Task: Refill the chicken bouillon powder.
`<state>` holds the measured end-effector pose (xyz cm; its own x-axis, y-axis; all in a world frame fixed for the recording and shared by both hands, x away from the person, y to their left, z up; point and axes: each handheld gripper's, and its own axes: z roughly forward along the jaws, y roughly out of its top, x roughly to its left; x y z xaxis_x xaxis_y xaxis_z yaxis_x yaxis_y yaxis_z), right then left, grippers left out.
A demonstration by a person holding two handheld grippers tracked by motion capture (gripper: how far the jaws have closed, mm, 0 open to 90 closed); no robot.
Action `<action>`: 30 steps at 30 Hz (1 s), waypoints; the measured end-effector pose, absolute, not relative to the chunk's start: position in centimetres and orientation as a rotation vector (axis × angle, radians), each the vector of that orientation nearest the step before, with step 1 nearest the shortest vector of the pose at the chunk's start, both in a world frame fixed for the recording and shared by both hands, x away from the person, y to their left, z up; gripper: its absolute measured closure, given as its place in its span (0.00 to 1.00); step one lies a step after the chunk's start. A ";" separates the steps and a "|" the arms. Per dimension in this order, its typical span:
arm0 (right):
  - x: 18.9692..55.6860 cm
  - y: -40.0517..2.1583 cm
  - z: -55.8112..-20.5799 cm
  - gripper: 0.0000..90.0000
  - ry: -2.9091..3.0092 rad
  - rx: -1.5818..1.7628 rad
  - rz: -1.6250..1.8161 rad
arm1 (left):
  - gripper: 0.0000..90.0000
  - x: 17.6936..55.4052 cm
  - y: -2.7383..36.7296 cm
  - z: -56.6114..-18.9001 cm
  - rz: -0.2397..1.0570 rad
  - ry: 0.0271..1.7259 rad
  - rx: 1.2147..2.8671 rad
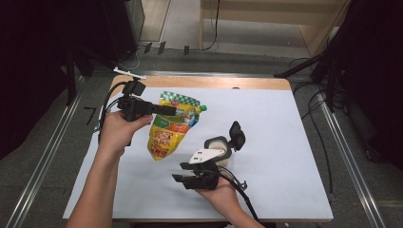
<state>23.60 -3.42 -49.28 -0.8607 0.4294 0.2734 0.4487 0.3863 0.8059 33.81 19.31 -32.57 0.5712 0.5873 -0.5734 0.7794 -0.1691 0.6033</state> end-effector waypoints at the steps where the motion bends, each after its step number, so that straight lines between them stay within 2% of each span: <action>1: 23.6 -3.4 -49.3 0.59 -2.595 -0.821 -1.517 | 1.00 34.0 19.6 -32.8 -0.256 1.118 1.858; 10: 23.8 -3.7 -49.1 0.58 -2.572 -0.819 -1.528 | 1.00 35.2 21.4 -34.0 -0.238 1.158 1.778; 30: 23.4 -4.8 -48.8 0.57 -2.584 -0.842 -1.541 | 0.98 37.1 21.9 -36.8 -0.171 1.187 1.771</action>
<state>23.44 -4.77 -48.76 -0.8545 0.4374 0.2801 0.4543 0.3680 0.8113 37.09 21.87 -36.83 0.5166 0.6391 -0.5697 0.7742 -0.0644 0.6297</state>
